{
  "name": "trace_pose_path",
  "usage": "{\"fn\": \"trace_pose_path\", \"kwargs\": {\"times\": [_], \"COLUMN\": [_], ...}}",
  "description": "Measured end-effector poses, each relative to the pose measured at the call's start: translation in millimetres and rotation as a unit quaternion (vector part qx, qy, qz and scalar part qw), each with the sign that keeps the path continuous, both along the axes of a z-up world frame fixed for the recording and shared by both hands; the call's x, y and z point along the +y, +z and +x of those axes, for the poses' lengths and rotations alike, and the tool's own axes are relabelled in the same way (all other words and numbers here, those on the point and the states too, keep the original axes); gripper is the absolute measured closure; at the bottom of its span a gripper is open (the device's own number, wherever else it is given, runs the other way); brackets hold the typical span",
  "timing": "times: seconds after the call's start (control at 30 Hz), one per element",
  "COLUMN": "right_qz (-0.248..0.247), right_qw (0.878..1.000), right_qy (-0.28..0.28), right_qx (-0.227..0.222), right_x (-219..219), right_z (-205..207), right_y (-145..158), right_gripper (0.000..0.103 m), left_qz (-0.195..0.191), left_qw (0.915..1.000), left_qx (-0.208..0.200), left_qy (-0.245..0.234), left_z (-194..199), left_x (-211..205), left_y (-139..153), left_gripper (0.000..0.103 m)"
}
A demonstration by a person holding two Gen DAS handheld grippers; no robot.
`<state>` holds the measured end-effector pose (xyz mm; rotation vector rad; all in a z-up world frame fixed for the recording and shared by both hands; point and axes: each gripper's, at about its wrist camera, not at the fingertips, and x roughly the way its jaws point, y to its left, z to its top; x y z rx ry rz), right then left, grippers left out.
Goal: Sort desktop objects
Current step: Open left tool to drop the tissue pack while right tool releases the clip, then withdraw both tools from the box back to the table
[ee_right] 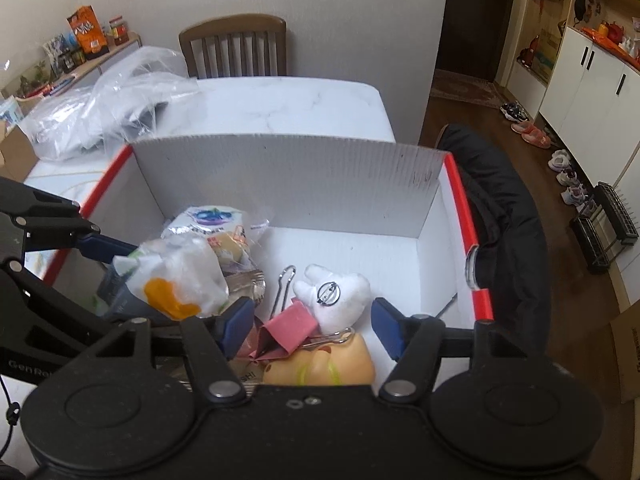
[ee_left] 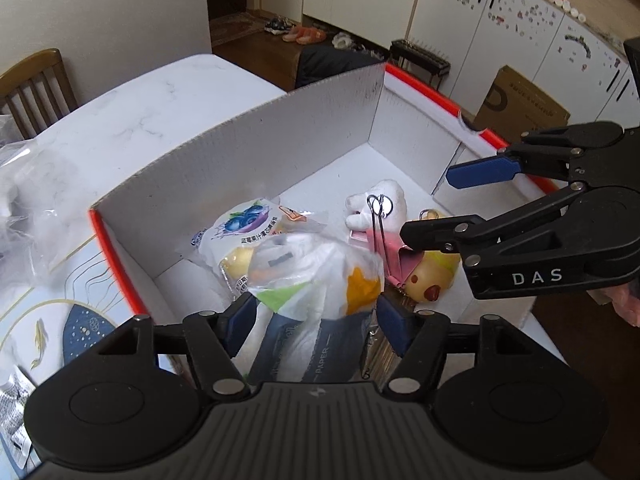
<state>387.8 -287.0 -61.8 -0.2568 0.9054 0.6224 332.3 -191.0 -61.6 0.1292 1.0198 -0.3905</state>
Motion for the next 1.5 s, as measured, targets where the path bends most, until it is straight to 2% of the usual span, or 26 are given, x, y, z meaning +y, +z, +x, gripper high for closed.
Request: {"fn": "trace_pose_path", "kwargs": {"times": [0.07, 0.2, 0.27, 0.4, 0.53, 0.8, 0.87, 1.13, 1.37, 1.5], "right_qz": [0.008, 0.022, 0.028, 0.046, 0.055, 0.089, 0.092, 0.092, 0.083, 0.080], "right_qw": [1.000, 1.000, 0.999, 0.998, 0.997, 0.993, 0.992, 0.989, 0.988, 0.987], "right_qy": [0.003, 0.013, 0.019, 0.028, 0.040, 0.072, 0.080, 0.111, 0.125, 0.133], "right_qx": [-0.001, -0.004, -0.007, -0.013, -0.019, -0.025, -0.026, -0.035, -0.031, -0.032], "right_x": [-2, -4, -3, -4, 0, 16, 24, 54, 86, 108], "right_z": [-3, -11, -16, -27, -39, -57, -61, -78, -91, -100], "right_y": [5, 14, 19, 30, 39, 49, 51, 60, 59, 60], "right_gripper": [0.038, 0.029, 0.028, 0.025, 0.024, 0.011, 0.011, 0.010, 0.009, 0.008], "left_qz": [-0.009, -0.031, -0.039, -0.053, -0.059, -0.056, -0.056, -0.052, -0.044, -0.041], "left_qw": [0.9999, 0.9992, 0.9987, 0.9970, 0.9951, 0.9897, 0.9878, 0.9821, 0.9797, 0.9785], "left_qx": [-0.007, -0.020, -0.029, -0.048, -0.063, -0.091, -0.098, -0.105, -0.099, -0.092], "left_qy": [0.005, 0.014, 0.018, 0.029, 0.048, 0.095, 0.108, 0.148, 0.169, 0.180], "left_z": [-5, -18, -27, -49, -67, -102, -110, -134, -151, -160], "left_x": [4, 11, 15, 25, 38, 74, 84, 126, 166, 191], "left_y": [6, 19, 26, 40, 50, 69, 72, 70, 58, 48], "left_gripper": [0.034, 0.034, 0.034, 0.029, 0.028, 0.028, 0.023, 0.020, 0.018, 0.013]}}
